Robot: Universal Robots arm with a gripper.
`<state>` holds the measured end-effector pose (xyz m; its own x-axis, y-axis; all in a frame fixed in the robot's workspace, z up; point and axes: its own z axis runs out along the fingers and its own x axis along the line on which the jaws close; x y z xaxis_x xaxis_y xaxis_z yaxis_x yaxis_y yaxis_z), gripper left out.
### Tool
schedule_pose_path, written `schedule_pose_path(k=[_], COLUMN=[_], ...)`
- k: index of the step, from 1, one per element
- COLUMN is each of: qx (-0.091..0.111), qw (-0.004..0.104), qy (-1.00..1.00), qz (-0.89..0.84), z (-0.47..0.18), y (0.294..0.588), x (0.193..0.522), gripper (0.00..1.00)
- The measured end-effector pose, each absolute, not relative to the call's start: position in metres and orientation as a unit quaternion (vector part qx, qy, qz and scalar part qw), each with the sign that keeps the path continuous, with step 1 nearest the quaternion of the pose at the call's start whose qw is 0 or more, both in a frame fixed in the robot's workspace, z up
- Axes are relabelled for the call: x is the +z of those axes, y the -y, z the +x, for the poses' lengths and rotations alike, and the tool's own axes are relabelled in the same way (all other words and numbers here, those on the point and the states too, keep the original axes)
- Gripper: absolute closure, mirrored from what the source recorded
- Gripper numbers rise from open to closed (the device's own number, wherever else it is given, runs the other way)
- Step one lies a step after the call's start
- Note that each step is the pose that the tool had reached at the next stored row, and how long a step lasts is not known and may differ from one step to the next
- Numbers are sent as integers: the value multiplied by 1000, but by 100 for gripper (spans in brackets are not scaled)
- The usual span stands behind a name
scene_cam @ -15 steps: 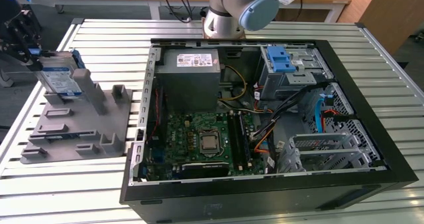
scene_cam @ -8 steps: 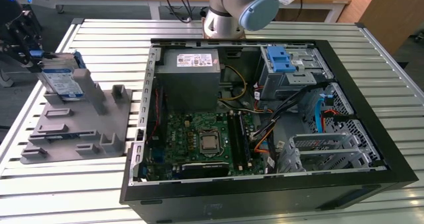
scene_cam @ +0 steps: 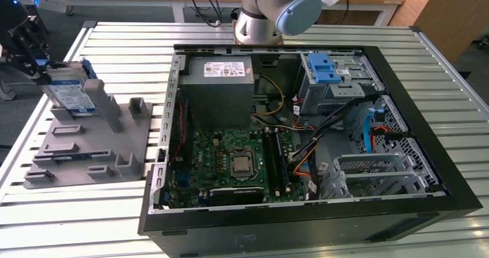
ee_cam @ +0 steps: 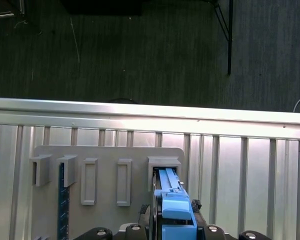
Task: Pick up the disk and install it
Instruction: 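Pick up the disk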
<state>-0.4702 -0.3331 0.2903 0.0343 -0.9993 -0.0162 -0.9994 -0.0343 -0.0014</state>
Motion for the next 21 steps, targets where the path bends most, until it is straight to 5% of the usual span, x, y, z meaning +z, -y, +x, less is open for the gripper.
schedule_pose_path(k=[2,21], qx=[5,5], qw=[6,6], qy=[-695,-695], qz=[-719,-719], z=[-470,-470], y=[333,333], x=[290,300], gripper=[64,64])
